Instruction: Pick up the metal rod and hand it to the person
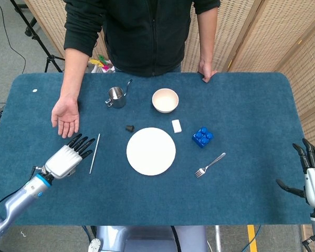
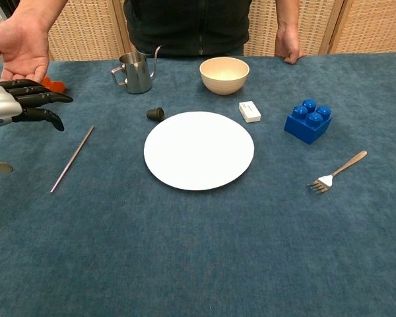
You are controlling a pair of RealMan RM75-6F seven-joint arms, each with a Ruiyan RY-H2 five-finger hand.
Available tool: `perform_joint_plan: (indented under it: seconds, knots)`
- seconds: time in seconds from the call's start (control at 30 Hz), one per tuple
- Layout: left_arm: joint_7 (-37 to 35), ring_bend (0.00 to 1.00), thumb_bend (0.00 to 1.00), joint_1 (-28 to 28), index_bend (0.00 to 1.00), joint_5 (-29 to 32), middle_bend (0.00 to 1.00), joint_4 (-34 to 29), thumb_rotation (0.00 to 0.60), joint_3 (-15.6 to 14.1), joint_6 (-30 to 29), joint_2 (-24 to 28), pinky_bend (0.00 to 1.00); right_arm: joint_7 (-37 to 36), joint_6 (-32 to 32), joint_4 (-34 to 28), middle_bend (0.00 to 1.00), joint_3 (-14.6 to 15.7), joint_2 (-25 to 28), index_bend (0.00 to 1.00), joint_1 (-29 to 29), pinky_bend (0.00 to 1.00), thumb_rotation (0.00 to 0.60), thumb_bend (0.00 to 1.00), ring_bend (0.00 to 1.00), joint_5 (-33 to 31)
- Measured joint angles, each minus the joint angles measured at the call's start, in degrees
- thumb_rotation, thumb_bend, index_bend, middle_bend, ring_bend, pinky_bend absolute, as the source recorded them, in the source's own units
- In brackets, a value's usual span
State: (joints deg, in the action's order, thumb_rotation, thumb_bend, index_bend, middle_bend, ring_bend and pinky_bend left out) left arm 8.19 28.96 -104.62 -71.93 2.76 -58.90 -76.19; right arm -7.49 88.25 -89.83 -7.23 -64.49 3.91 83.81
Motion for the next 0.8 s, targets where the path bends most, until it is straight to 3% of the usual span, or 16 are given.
perform_joint_plan:
  seconds: [0.43, 0.8]
  knots:
    - [0.88, 0.0, 0.16, 4.93, 0.29, -1.12, 0.0, 15.2, 0.6, -1.9, 0.26, -11.54, 0.0, -0.28, -0.51, 0.25, 0.0, -0.26, -0.03, 0.09, 0.07, 0.0, 0.6, 0.0, 0.0, -0.59]
    - [-0.32, 0.0, 0.26, 6.04, 0.37, -0.07, 0.0, 19.37, 0.6, -3.68, -1.5, -15.83, 0.0, -0.37, -1.05, 0.27, 0.0, -0.11, 0.06, 0.09, 0.15, 0.0, 0.6, 0.0, 0.0, -0.58]
